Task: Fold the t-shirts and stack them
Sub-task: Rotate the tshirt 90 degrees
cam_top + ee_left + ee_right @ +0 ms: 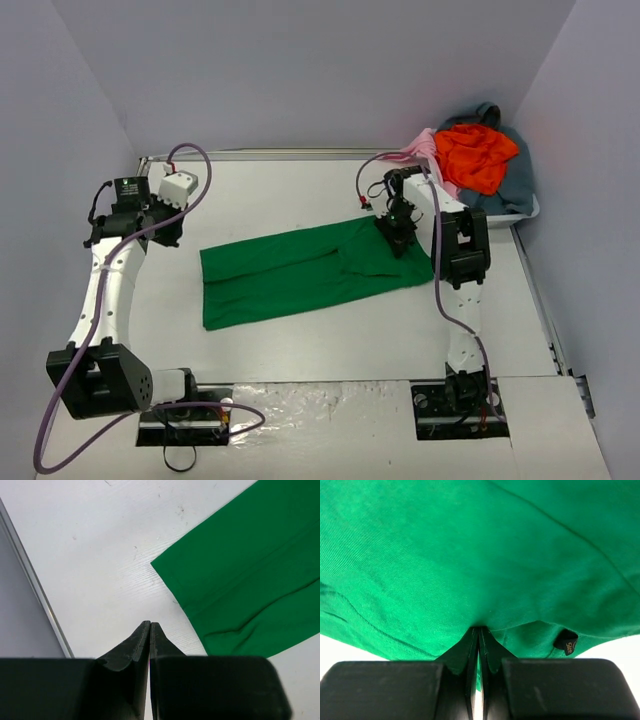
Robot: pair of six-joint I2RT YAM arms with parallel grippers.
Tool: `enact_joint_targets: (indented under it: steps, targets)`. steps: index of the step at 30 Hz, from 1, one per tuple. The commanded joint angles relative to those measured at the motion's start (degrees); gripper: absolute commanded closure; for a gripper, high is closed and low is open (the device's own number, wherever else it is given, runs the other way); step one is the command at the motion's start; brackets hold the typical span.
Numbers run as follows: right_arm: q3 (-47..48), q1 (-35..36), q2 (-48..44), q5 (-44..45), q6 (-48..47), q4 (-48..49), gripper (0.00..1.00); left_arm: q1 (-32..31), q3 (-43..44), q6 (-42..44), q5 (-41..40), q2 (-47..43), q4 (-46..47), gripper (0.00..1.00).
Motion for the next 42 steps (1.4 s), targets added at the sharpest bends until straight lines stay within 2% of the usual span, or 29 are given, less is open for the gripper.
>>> enact_joint_targets:
  steps: [1, 4, 11, 15, 18, 23, 26, 34, 42]
  targets:
    - [6.4, -0.4, 9.5, 1.1, -2.6, 7.4, 1.0, 0.4, 1.3, 0.0, -2.8, -2.9, -0.9, 0.98]
    - [19.6, -0.2, 15.1, 0.7, -3.1, 5.7, 1.0, 0.8, 1.0, -0.5, -4.1, -2.8, -0.9, 0.98]
    - [41.7, 2.5, 26.0, -0.4, -4.8, 6.2, 1.0, 0.9, 0.8, -2.0, -7.6, -1.6, -0.1, 0.98]
    - [42.0, 6.3, 26.7, 3.8, -5.9, 19.7, 1.0, 0.9, 2.4, -2.8, -10.2, 0.4, -2.0, 0.98]
    - [42.5, 8.5, 26.7, 2.8, -7.1, 27.2, 1.0, 0.9, 2.7, -3.5, -12.1, 0.4, -2.3, 0.98]
    - [50.5, 11.0, 31.1, 3.1, -10.0, 31.7, 1.0, 0.9, 2.7, -4.7, -14.0, 0.1, -2.6, 0.98]
    - [49.3, 12.5, 31.4, 5.2, -12.5, 37.3, 1.0, 0.9, 2.6, -5.0, -14.2, 0.3, -2.9, 0.98]
    - [46.4, 13.4, 31.1, 8.1, -15.3, 44.2, 1.0, 0.9, 2.3, -5.4, -14.2, 0.9, -2.1, 0.98]
    - [42.0, 16.3, 27.4, 27.6, -20.3, 65.3, 1.0, 0.9, 2.5, -5.7, -13.2, 2.1, 0.1, 0.98]
